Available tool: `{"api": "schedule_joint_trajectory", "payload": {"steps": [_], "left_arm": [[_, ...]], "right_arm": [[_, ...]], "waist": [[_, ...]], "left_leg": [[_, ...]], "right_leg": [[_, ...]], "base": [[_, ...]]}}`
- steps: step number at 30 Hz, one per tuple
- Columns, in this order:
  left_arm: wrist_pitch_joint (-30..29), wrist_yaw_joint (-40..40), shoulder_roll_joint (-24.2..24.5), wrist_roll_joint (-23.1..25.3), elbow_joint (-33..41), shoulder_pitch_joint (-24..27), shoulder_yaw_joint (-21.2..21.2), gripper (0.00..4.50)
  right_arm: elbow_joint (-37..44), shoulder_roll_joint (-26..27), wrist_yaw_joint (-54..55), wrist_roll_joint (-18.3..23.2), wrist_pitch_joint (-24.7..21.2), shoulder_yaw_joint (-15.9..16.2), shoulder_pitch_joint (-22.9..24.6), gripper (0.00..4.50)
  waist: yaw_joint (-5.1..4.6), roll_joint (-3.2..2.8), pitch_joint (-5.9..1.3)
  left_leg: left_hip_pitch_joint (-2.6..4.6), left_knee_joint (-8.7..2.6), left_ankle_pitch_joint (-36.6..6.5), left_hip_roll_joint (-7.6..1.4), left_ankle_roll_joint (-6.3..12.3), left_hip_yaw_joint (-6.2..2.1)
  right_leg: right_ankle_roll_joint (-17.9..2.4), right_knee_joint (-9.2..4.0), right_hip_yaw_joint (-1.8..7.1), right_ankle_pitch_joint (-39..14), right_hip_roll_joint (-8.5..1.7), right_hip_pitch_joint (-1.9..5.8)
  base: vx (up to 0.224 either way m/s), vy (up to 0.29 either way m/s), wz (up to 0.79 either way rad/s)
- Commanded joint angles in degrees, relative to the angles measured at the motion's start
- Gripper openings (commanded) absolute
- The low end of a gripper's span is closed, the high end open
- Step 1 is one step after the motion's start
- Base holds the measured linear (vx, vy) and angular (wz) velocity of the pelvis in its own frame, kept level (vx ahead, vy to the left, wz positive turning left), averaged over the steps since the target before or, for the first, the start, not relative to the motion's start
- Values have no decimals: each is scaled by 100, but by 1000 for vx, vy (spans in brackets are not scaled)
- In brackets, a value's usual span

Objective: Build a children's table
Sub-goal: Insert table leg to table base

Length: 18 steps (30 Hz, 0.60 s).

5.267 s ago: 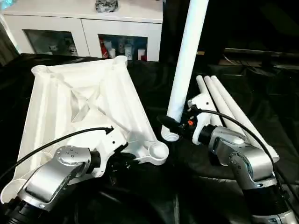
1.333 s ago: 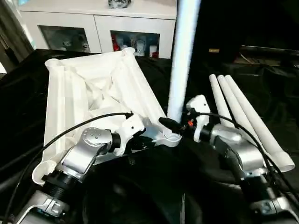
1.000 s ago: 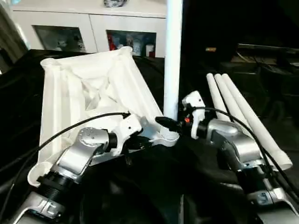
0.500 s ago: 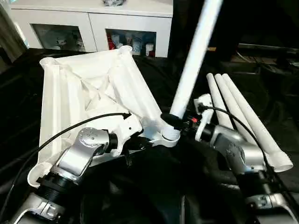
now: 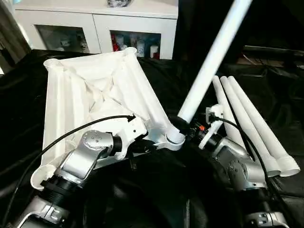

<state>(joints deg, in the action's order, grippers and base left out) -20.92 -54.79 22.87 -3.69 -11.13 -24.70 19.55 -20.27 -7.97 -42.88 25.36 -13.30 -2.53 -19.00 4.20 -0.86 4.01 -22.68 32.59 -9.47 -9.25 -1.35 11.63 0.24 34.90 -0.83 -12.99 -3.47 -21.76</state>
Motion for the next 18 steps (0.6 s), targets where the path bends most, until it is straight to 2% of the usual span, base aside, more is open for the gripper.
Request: {"api": "schedule_joint_trajectory", "payload": {"steps": [1, 7, 10, 11, 15, 18], "left_arm": [[80, 22, -44, -99, -26, -59, -73, 0], [107, 6, -65, -69, -95, -86, -80, 0], [111, -8, -80, -60, -121, -105, -75, 0], [115, -17, -81, -58, -129, -112, -72, 0], [142, -59, -74, -38, -138, -125, -45, 0], [148, -70, -81, -32, -148, -130, -37, 0]], "right_arm": [[-395, -172, 294, -315, -133, -126, 413, 191], [-241, -155, 359, -149, 12, -320, 587, 191], [-177, -191, 343, -186, 60, -255, 675, 191], [-132, -210, 336, -222, 61, -206, 703, 191], [204, -478, 318, -804, 152, 316, 773, 191], [358, -598, 303, -981, 90, 526, 715, 191]], "waist": [[-38, 0, -281], [-23, -17, -274], [0, -28, -279], [4, -29, -275], [7, -20, -260], [4, -13, -262]], "left_leg": [[195, -401, -1203, -423, 128, -194], [204, -416, -1332, -429, 95, -202], [198, -412, -1284, -426, 114, -203], [195, -414, -1285, -423, 116, -202], [195, -428, -1404, -423, 66, -207], [206, -427, -1400, -423, 46, -205]], "right_leg": [[-1253, -441, 219, -753, -465, 90], [-1204, -466, 224, -928, -464, 75], [-1188, -458, 225, -828, -463, 76], [-1182, -460, 223, -823, -459, 76], [-1104, -485, 224, -1065, -462, 69], [-1060, -492, 230, -1137, -458, 65]], "base": [[0, 0, 0], [0, 0, 0], [0, 0, 0], [0, 0, 0], [0, 0, 0], [0, 0, 0]]}}
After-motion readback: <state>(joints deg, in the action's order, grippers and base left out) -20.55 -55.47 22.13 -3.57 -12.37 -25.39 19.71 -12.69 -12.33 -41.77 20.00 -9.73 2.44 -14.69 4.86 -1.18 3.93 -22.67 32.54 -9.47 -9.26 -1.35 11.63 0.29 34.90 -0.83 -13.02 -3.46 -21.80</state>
